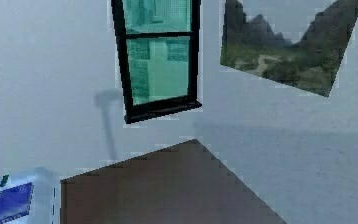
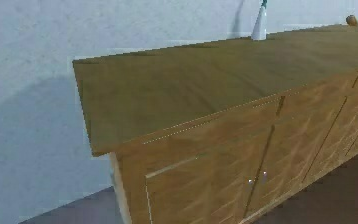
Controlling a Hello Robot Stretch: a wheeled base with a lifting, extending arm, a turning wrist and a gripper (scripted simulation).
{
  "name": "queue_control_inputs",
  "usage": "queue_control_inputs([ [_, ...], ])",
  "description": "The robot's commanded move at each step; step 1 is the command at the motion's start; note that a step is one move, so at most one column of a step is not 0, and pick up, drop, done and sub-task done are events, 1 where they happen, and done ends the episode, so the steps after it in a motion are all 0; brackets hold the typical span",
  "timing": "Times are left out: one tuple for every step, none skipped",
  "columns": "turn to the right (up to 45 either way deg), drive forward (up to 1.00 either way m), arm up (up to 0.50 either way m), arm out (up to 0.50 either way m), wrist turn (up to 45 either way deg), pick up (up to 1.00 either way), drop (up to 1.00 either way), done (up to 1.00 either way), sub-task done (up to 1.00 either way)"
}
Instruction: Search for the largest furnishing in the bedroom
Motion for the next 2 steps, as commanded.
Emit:
queue_control_inputs([
  [-45.0,0.00,0.00,0.00,0.0,0.00,0.00,0.00,0.00],
  [-45.0,0.00,0.00,0.00,0.0,0.00,0.00,0.00,0.00],
])
